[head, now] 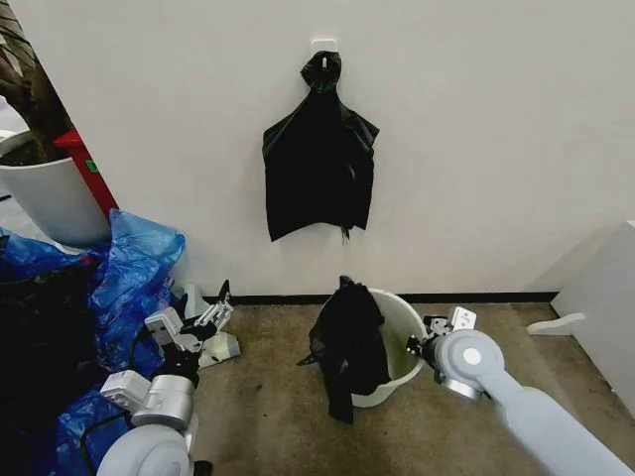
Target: Place the garbage bag over the trash bin.
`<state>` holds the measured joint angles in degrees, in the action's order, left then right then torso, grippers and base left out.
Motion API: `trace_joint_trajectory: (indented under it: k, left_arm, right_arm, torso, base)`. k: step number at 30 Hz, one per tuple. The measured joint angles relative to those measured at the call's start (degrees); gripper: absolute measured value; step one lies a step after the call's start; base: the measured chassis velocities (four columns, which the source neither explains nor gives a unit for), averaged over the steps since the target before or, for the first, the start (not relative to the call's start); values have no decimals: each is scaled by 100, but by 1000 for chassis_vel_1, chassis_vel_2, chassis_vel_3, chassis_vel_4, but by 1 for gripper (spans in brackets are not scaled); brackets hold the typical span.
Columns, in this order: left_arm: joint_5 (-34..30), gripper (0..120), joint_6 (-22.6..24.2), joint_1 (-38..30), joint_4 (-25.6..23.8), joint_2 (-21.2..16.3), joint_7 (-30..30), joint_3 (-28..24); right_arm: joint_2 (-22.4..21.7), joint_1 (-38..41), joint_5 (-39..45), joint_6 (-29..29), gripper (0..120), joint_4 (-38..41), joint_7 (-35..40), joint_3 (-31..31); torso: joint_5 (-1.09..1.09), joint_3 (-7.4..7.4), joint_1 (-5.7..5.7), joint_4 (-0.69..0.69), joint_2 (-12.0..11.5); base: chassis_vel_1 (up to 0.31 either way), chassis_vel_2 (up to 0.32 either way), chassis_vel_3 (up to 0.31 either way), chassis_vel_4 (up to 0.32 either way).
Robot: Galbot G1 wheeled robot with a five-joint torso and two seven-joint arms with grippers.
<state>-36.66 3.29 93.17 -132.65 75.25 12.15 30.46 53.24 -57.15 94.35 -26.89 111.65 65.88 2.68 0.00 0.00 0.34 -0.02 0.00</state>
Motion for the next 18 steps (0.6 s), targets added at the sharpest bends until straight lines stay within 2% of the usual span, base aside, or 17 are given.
trace_joint_trajectory:
  k: [12, 14, 15, 18]
  left_arm:
    - [67, 100, -21, 92, -141, 112, -97, -39]
    - [74, 100, -25, 101, -169, 120, -106, -44]
    - [74, 100, -25, 101, -169, 120, -106, -44]
    - [82, 100, -41, 129, -214, 141, -123, -34]
  right_arm:
    - [166, -178, -165, 38, 0, 50, 14, -98]
    - [184, -190, -180, 37, 8, 70, 30, -108]
    - [184, -190, -180, 37, 8, 70, 30, -108]
    - [175, -199, -290, 41, 22, 107, 36, -162]
  torso:
    - [-1, 0, 0, -1, 1]
    - [-2, 0, 0, 0, 1]
    - [-2, 0, 0, 0, 1]
    - [0, 0, 0, 0, 1]
  base:
    - [0, 0, 0, 0]
    - [0, 0, 0, 0]
    - [0, 0, 0, 0]
    - [0, 0, 0, 0]
